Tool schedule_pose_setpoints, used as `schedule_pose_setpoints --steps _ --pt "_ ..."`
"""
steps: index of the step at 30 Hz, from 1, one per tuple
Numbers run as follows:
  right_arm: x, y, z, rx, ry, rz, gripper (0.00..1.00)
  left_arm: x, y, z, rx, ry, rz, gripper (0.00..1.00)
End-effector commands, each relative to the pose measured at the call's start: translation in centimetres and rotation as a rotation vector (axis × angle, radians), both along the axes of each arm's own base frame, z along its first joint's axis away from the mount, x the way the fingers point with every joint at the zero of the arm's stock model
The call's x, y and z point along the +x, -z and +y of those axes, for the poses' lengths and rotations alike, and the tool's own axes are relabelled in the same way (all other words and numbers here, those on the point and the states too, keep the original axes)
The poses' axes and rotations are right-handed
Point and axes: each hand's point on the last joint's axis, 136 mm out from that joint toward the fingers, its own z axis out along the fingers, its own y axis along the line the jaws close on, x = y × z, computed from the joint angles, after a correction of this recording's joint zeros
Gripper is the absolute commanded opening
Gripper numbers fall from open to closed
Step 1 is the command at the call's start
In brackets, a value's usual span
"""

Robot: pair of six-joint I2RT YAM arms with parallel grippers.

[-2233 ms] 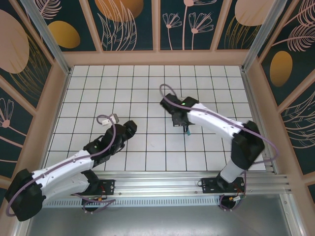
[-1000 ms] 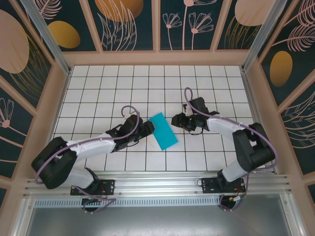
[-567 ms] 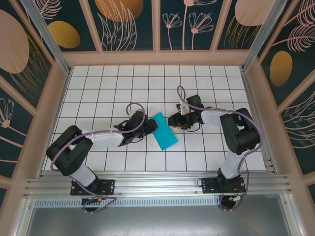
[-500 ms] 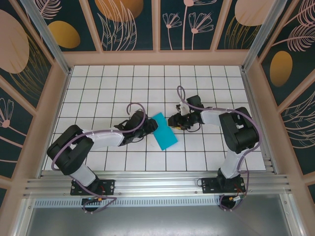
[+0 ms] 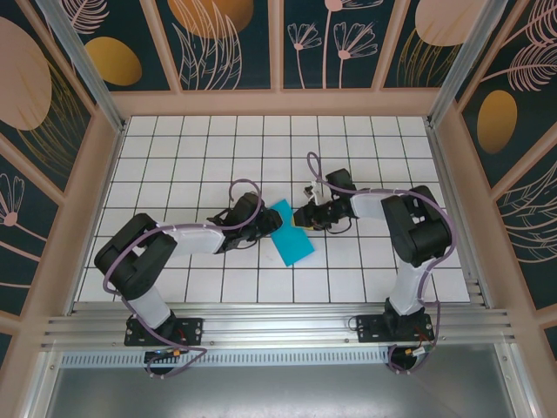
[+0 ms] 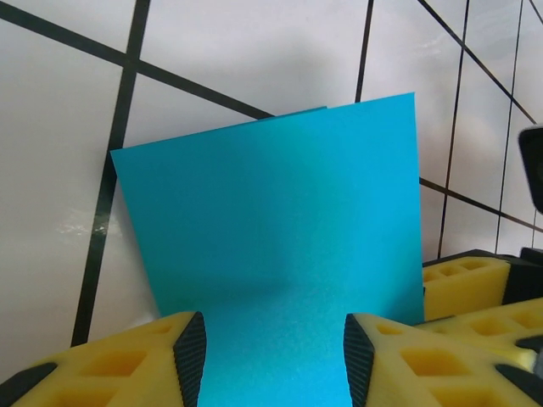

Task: Fold a paper plane with a square sheet of paper (pick it up from the middle)
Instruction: Third fold the triangle at the center of the table.

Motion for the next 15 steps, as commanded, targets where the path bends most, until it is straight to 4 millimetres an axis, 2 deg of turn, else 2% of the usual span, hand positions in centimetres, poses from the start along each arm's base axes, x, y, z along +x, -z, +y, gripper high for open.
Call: schedule_pose_setpoints --steps 1,5,9,15 --pt "0.1 -0.3 0.3 0.018 -0.007 -0.026 0.27 0.2 -1.5 0.0 -0.016 0.025 -0.043 0.5" --pt "0.0 -0.3 0.0 0.011 0.031 -0.029 0.15 -0.3 -2.6 0.8 -0.004 0.028 -0.066 0.5" --pt "-0.3 -0.6 -0.6 0.013 0.102 -0.029 0.08 -1.0 -3.5 1.6 -0.009 0.027 -0.085 0.51" --pt "-1.2 -1.3 -1.8 -0.005 0.317 -0.015 0.05 -2.2 -4.5 1.8 -0.065 0.056 -0.118 0.53"
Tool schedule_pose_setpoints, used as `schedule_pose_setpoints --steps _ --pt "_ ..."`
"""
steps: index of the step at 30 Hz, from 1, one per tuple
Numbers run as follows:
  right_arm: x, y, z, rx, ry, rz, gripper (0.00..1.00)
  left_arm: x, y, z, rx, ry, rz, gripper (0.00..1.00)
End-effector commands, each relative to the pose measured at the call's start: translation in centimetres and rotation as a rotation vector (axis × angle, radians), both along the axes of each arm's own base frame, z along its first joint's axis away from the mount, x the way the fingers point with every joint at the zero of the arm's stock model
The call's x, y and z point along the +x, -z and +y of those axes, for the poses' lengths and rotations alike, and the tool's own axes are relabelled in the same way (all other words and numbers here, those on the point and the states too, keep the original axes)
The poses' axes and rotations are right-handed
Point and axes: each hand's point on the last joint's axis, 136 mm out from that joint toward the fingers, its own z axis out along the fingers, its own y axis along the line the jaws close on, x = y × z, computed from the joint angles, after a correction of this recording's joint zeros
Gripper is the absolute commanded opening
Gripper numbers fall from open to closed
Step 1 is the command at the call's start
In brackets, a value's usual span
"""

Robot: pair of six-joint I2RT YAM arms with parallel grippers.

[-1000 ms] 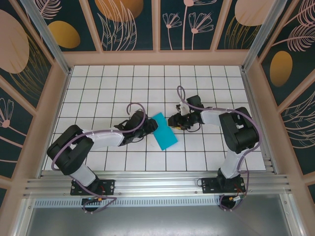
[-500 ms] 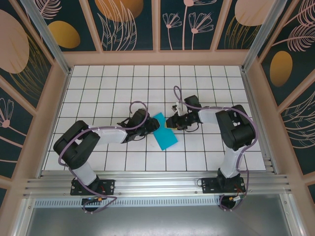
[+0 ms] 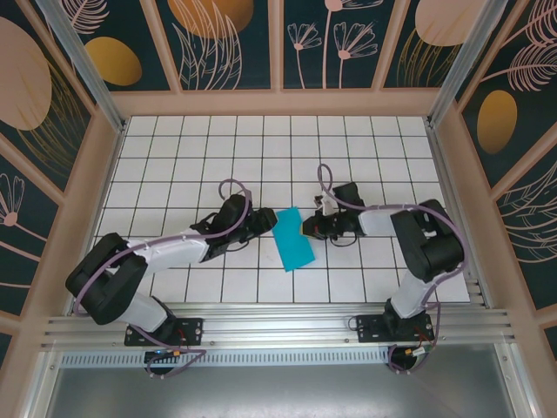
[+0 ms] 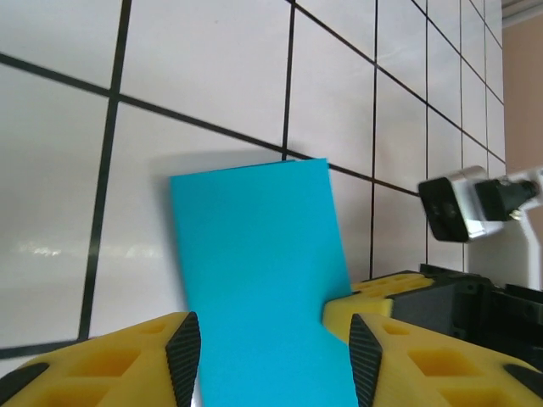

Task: Fold a paper plane with a square sheet of paper (pick it up from the middle)
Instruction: Third fold the triangle at the center of the table.

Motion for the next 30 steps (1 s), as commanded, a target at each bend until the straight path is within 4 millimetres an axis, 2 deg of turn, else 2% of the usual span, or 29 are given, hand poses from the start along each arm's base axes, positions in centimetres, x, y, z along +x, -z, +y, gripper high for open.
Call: schedule_pose_setpoints --steps 1,5,9,14,18,25,27,30 --pt "0.9 -2.0 0.1 0.023 0.162 -0.048 0.04 -0.7 -0.1 0.3 -0.019 0.032 -0.021 0.53" --pt "0.0 -1.6 -0.8 -0.012 0.316 -0.007 0.04 -1.5 0.3 0.3 -0.053 0.048 -0.024 0.55" --pt "-0.9 -1.8 -0.1 0.001 0.353 0.004 0.07 -2.1 0.9 0.1 -0.057 0.076 -0.008 0.56" --pt "-1.1 -1.8 0.5 -0.014 0.304 0.007 0.14 -2.2 0.9 -0.5 -0.06 0.109 -0.014 0.56" --pt "-1.3 -2.0 0.9 -0.043 0.223 -0.013 0.25 -2.5 0.3 -1.7 -0.036 0.161 -0.051 0.55" --pt "-1.8 -1.6 1.4 -0.075 0.073 -0.021 0.29 -4.8 0.9 -3.2 0.088 0.244 -0.092 0.55" --pt "-1.2 -1.5 0.6 -0.074 0.083 -0.018 0.29 -5.6 1.1 -3.2 0.11 0.263 -0.103 0.56" --pt "-1.0 -1.1 0.4 -0.079 0.082 -0.017 0.24 -6.5 1.1 -3.6 0.145 0.303 -0.134 0.57"
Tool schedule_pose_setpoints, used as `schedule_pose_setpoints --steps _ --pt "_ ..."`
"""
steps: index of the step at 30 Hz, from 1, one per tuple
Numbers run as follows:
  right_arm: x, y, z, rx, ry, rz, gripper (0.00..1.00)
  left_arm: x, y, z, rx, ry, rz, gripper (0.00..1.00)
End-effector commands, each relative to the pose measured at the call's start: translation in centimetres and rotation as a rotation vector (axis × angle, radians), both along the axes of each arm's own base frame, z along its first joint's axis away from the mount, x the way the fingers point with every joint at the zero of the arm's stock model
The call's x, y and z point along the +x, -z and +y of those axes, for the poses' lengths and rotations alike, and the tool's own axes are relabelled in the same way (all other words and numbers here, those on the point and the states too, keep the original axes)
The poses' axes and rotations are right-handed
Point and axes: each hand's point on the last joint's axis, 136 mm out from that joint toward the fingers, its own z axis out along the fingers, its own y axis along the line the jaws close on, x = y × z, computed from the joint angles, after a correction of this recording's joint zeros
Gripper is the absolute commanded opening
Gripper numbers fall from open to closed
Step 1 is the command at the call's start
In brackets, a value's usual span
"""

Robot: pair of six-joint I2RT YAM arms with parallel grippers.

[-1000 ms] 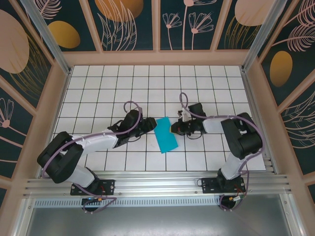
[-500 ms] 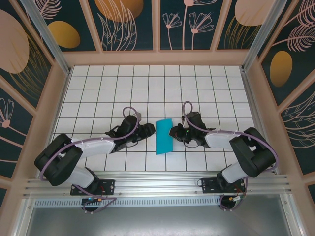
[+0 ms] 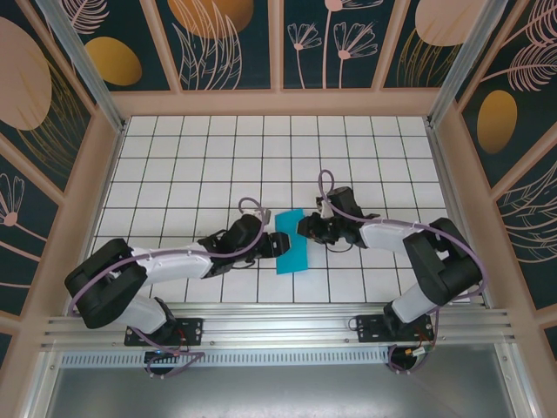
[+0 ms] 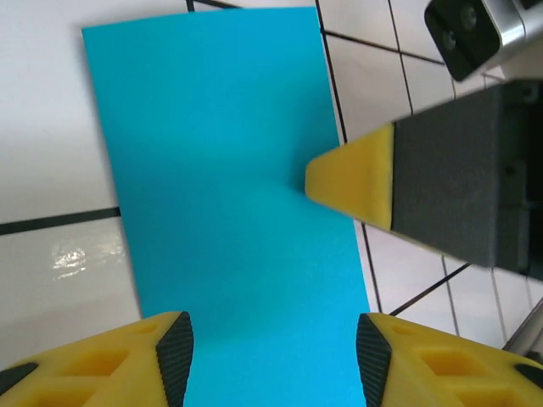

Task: Fold a paper plane with a square sheet of paper (pick it up from the middle)
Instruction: Third fold the triangle at the center of the table.

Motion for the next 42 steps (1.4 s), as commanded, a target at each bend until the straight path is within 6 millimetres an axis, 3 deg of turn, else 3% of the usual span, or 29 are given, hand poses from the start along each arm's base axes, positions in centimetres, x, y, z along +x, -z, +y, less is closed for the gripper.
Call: schedule_pose_setpoints --steps 1,7,14,18,27,34,42 --pt "-0.2 0.7 -0.2 -0.013 -0.042 0.019 0.21 -0.6 -0.3 0.0 0.075 0.041 -0.074 0.58" --pt "0.1 0.8 -0.3 0.013 -0.019 0.031 0.12 -2.3 -0.5 -1.2 0.254 0.136 -0.193 0.65" --pt "0.2 0.7 -0.3 0.032 -0.012 0.047 0.09 -4.6 1.5 -3.3 0.551 0.295 -0.329 0.71" --pt "0.3 0.8 -0.4 0.033 -0.003 0.056 0.09 -5.3 2.3 -4.3 0.621 0.326 -0.373 0.74" --pt "0.3 0.7 -0.4 0.043 0.004 0.066 0.1 -5.6 2.6 -4.4 0.669 0.334 -0.418 0.82" --pt "0.4 0.6 -0.4 0.037 0.006 0.068 0.1 -6.1 4.4 -5.1 0.742 0.379 -0.423 0.83" --pt "0.2 1.2 -0.8 0.015 0.013 0.077 0.1 -4.3 3.3 -2.8 0.812 0.216 -0.469 0.71"
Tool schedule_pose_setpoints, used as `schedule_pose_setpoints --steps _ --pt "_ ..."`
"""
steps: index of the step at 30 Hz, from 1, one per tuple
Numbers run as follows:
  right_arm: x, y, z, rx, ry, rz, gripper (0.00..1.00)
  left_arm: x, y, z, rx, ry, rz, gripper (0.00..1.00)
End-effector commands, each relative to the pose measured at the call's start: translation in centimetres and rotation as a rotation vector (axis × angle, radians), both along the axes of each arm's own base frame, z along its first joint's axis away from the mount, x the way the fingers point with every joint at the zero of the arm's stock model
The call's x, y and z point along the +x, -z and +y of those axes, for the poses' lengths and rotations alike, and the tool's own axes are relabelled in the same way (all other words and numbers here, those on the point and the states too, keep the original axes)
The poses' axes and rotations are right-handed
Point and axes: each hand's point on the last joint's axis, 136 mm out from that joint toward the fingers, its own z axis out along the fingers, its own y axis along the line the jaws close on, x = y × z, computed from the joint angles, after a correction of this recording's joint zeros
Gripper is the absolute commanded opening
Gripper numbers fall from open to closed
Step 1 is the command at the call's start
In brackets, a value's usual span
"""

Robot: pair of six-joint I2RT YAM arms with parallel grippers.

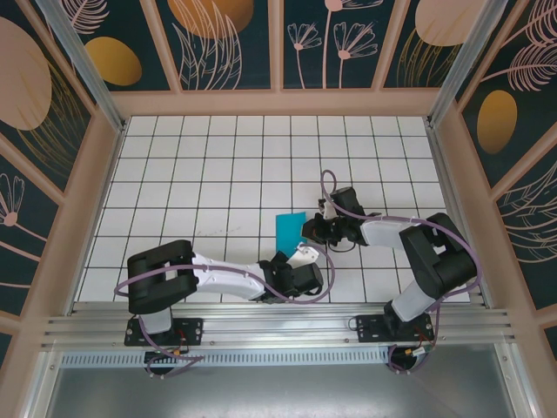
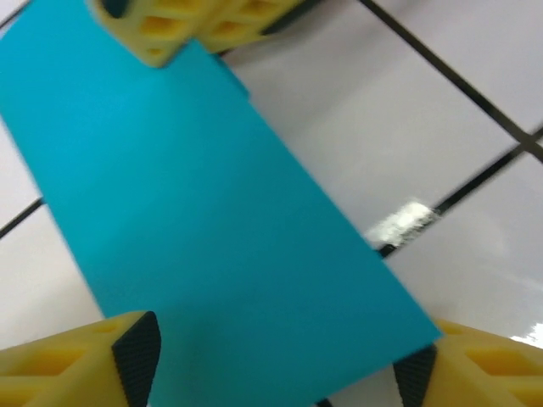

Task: Fold a paper plane with a square sheet of paper (pick it up from the middle)
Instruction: Third fold the triangle at the center of the table.

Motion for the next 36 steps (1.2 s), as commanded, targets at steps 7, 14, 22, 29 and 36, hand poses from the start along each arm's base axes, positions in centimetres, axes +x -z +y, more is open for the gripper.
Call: schedule_pose_setpoints --steps 7,14,22,29,36 --pt "0.4 0.7 -0.5 -0.038 0.02 0.018 0.1 1.2 -2.5 1.5 -0.046 -0.084 -0.094 0.5" --pt "0.5 1.1 -0.8 -0.063 0.02 0.02 0.1 1.0 -3.9 1.4 -0.095 -0.065 -0.096 0.34" --pt "0.4 1.2 -0.9 -0.072 0.015 0.016 0.11 0.4 -3.4 0.6 -0.112 -0.02 -0.064 0.1" --pt "0.6 0.3 -1.0 -0.082 0.001 -0.021 0.18 0.0 -3.9 -0.3 -0.259 0.032 0.033 0.03" --pt "1.4 -1.5 -1.9 -0.101 0.009 -0.081 0.29 0.1 -4.1 -0.9 -0.438 0.093 0.196 0.02"
